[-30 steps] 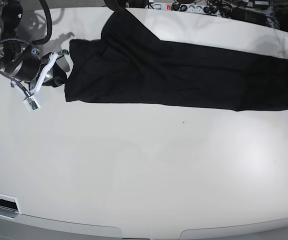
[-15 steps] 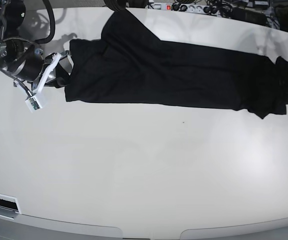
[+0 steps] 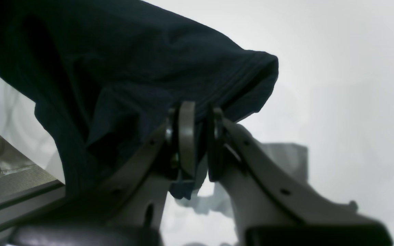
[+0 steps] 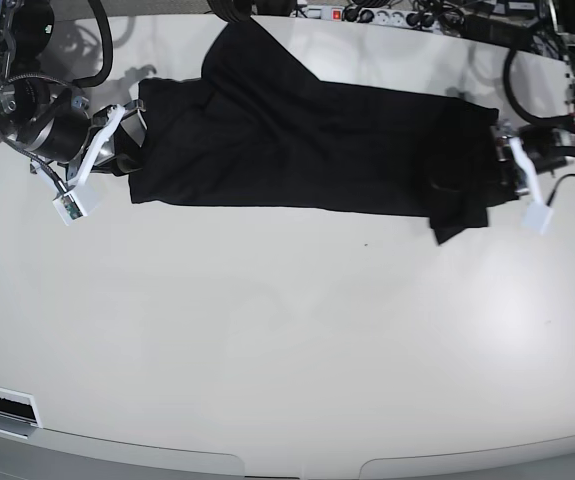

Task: Layout the t-shirt on the table in an organized manner, then fold the t-shirt properly
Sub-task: 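Fold the strip end held by the left gripper toward the right gripper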

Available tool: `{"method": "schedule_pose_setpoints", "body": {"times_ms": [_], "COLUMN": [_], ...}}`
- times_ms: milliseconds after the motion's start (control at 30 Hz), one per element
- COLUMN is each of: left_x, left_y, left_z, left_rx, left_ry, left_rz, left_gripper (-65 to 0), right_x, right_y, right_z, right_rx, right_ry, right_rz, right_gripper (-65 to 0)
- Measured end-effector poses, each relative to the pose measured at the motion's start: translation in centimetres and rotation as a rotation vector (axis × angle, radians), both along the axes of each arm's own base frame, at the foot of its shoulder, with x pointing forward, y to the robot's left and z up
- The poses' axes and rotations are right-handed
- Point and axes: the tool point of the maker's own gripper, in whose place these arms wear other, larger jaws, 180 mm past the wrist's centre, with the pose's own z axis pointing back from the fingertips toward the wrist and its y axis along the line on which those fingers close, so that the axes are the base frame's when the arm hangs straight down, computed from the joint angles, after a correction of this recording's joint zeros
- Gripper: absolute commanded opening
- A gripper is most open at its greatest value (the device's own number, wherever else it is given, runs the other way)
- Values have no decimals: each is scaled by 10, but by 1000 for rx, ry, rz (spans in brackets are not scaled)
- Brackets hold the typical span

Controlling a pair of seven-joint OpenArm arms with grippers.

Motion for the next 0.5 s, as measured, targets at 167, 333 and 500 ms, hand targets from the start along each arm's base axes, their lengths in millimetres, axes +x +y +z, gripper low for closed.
{"method": "schedule_pose_setpoints", "body": {"times_ms": [167, 333, 500], "left_x": [7, 4, -10], "left_y": [-28, -36, -40], "left_z": [-9, -1, -7], "left_rx": [3, -57, -36], "left_ry": [-2, 1, 42], "left_rz": [-39, -62, -132], "left_gripper": [-650, -442, -243], "right_x": [0, 0, 0], "right_y": [0, 0, 0], "right_z": [0, 0, 0], "right_rx": [0, 0, 0], "right_ry": [0, 0, -1], "right_rz": [0, 0, 0], "right_gripper": [-558, -558, -558]}}
